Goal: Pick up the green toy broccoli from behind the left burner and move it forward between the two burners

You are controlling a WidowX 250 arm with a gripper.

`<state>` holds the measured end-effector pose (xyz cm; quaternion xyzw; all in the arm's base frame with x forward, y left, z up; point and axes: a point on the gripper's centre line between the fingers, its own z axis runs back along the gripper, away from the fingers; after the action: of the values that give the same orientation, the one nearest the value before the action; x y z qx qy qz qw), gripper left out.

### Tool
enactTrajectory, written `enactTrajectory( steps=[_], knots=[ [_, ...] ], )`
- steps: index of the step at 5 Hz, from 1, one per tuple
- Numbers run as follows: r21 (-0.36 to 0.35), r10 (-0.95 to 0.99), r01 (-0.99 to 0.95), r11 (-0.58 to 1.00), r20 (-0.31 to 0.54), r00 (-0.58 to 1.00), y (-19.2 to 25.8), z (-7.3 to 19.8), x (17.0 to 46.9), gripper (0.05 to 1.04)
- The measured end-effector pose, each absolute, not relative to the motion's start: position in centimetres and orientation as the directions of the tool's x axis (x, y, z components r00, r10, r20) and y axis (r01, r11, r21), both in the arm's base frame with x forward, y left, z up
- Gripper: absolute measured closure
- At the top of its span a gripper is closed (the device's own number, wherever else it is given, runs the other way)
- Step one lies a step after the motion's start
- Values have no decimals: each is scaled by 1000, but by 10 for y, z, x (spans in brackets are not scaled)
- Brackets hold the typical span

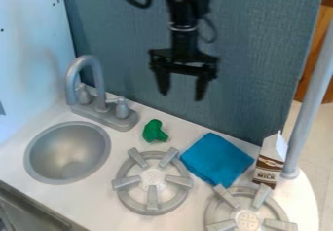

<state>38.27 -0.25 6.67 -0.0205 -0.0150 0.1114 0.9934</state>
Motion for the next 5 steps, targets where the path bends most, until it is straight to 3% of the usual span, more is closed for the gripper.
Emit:
enactTrajectory(
  steps=[1,3,5],
  knots=[
    [-48,189,-185,982,87,978,19,66,387,75],
    [-37,113,-110,993,109,988,28,24,406,75],
    [50,168,-176,983,137,976,45,-20,423,75]
  ],
)
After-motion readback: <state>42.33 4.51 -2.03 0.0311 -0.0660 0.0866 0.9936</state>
